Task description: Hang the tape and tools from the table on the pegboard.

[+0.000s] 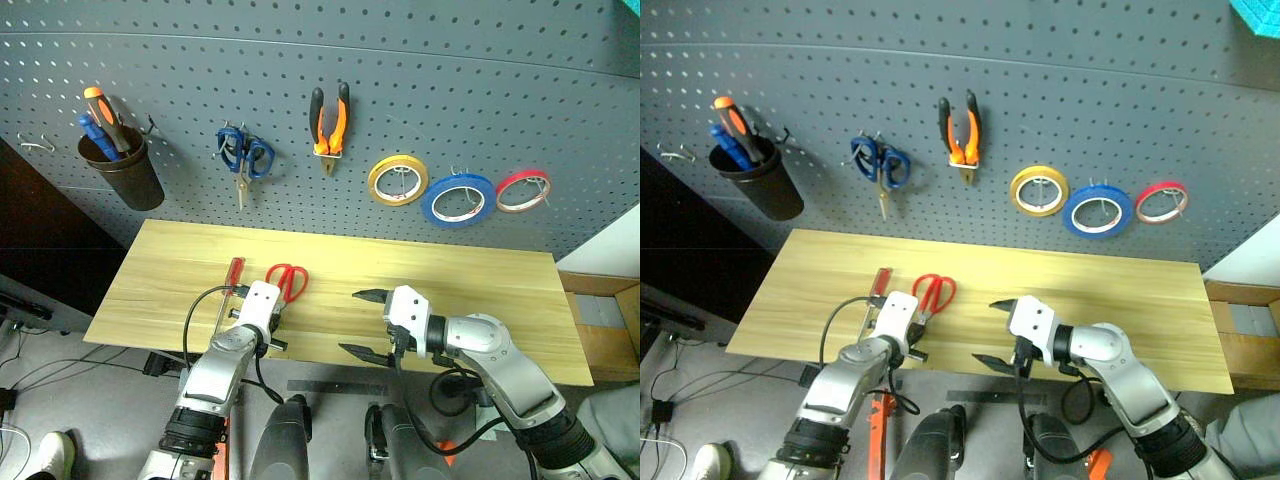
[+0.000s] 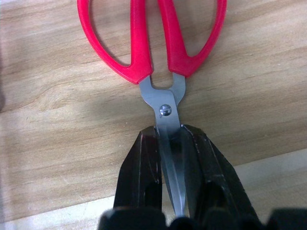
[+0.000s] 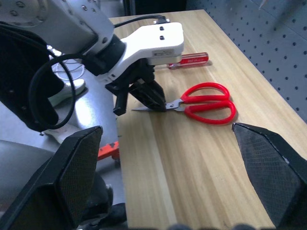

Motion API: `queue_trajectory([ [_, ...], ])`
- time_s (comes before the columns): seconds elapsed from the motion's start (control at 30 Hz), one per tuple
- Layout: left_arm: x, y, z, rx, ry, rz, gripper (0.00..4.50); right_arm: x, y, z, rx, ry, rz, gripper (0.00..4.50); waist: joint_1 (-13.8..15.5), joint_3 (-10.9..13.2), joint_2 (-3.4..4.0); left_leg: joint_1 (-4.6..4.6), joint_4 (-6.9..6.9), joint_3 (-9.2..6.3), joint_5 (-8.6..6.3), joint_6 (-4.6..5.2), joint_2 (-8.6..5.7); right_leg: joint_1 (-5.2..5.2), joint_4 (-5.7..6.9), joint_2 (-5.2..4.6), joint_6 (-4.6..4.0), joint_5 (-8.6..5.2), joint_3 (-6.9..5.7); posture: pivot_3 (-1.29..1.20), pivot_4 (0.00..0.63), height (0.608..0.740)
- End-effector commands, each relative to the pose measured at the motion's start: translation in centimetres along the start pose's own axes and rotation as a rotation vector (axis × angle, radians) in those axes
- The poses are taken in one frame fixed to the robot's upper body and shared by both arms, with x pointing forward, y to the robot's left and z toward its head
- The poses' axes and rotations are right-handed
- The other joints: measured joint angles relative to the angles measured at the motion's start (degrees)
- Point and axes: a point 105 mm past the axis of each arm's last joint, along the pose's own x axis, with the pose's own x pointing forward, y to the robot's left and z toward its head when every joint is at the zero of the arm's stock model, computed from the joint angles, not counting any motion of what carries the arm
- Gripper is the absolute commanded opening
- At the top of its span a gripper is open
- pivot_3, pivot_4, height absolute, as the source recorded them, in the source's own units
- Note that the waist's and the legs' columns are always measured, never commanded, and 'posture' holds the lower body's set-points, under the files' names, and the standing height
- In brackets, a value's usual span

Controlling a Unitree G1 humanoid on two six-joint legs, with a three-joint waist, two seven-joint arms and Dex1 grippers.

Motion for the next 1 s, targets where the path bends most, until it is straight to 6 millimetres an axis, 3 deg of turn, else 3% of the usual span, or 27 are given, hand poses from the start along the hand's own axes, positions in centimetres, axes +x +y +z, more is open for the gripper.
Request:
queue_trajectory([
  [0.03,-1.6,0.2,2.5,0.017,-0.159,0.030,0.29,-0.8,-0.8,2.1,0.051,-0.113,-0.080,4.50,0.1,0.0,-0.01,-0.04,0.00,-0.01,-0.01,-0.01,0.00,-0.01,-0.02,0.00,0.00,0.00,-0.01,0.09,0.226,0.740],
  [0.23,-4.6,-0.1,4.1,0.075,-0.306,0.038,0.29,-2.3,-2.8,4.6,0.242,-0.265,-0.269,4.50,0.1,-0.3,-0.04,-0.09,0.00,-0.04,-0.03,-0.07,0.02,-0.03,-0.03,-0.01,0.00,0.00,-0.05,0.11,0.185,0.740],
  [0.47,-9.3,0.2,7.6,0.184,-0.593,0.131,0.29,-4.0,-4.4,8.3,0.319,-0.442,-0.408,4.50,0.1,-1.5,-0.06,-0.10,-0.01,-0.03,-0.04,-0.09,0.00,-0.05,-0.03,-0.01,0.00,0.00,-0.07,0.14,0.127,0.740],
  [0.63,-12.5,1.3,9.4,0.251,-0.772,0.285,0.29,-4.3,-5.5,9.6,0.308,-0.514,-0.449,4.50,0.2,-3.8,-0.10,-0.09,-0.08,0.02,-0.05,-0.08,-0.03,-0.04,-0.13,0.00,-0.01,0.00,-0.05,0.15,0.071,0.740],
  [0.83,-13.3,2.6,11.4,0.255,-0.877,0.411,0.29,-3.8,-5.8,10.7,0.279,-0.562,-0.431,4.50,0.3,-6.7,-0.15,0.01,-0.03,0.10,-0.04,-0.06,-0.03,0.04,-0.10,0.05,0.00,0.02,-0.03,0.16,0.025,0.740],
  [1.0,-11.4,4.0,12.4,0.208,-0.870,0.417,0.29,-3.0,-6.3,11.5,0.238,-0.572,-0.409,4.50,0.5,-9.0,-0.18,0.17,0.19,0.17,-0.03,-0.04,-0.01,0.27,0.05,0.15,0.00,0.07,-0.15,0.16,0.006,0.740],
])
